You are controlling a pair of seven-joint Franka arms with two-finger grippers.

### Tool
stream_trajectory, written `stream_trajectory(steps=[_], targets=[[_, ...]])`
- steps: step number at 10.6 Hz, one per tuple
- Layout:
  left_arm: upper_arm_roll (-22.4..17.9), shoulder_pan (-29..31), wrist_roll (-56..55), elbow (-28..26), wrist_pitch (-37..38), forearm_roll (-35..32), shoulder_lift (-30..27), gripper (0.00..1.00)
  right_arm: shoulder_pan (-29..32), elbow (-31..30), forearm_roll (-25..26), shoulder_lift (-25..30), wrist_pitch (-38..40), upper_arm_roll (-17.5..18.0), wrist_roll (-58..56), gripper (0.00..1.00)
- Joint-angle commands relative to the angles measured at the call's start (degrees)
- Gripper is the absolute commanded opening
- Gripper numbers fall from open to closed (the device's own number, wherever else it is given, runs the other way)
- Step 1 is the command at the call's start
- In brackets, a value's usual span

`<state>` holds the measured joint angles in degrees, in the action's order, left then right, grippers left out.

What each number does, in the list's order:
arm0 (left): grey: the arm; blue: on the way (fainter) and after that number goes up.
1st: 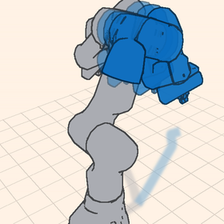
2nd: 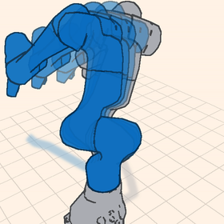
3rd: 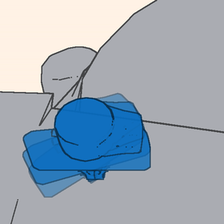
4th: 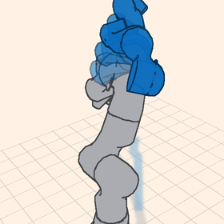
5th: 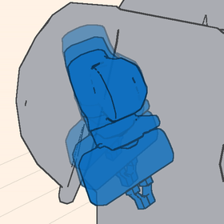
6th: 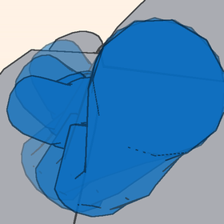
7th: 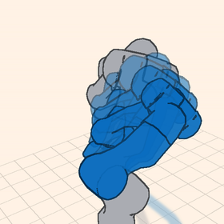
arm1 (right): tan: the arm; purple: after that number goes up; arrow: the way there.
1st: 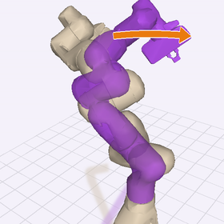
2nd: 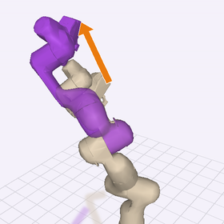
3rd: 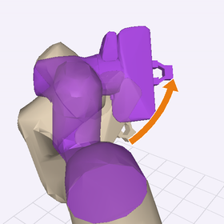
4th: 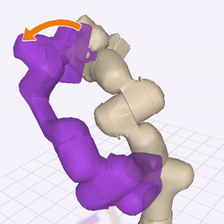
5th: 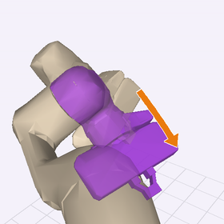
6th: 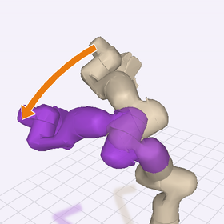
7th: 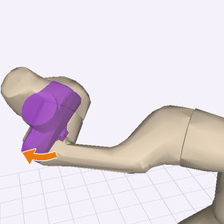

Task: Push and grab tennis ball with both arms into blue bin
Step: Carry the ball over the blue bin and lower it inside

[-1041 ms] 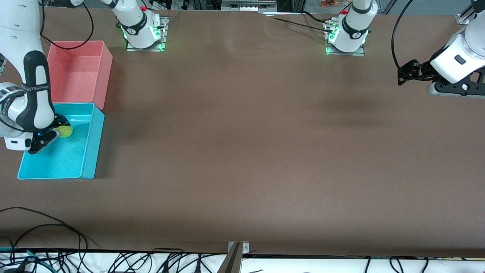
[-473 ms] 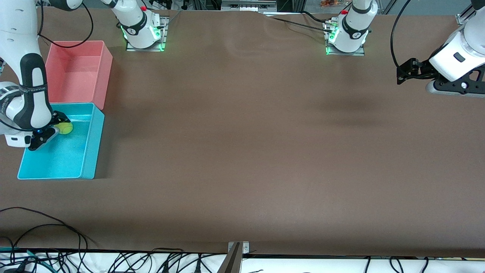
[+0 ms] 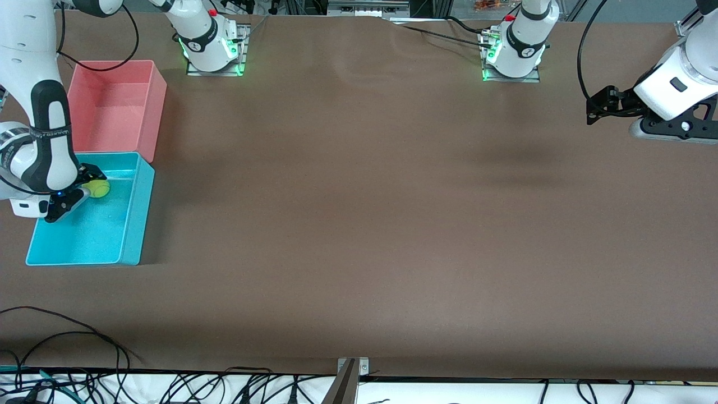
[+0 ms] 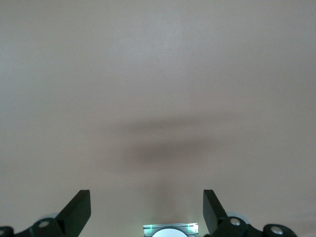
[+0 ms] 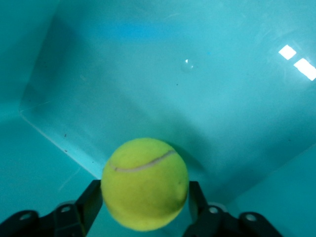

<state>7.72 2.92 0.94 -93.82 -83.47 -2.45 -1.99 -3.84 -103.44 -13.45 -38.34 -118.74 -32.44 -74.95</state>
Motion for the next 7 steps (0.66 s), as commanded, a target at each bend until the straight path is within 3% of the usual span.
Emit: stream_trajectory(steps=[1, 7], targets=[[0.28, -0.11, -0.23, 1.97, 1.56, -1.77, 0.76, 1.00, 0.67, 0.52, -1.31, 0.55, 1.05, 0.36, -2.13, 1.00], [0.37, -0.20, -0.32, 1.97, 1.56, -1.77, 0.76, 1.00, 0.50, 5.69, -1.23, 0.99, 6.66, 0.27, -3.62, 1.00]])
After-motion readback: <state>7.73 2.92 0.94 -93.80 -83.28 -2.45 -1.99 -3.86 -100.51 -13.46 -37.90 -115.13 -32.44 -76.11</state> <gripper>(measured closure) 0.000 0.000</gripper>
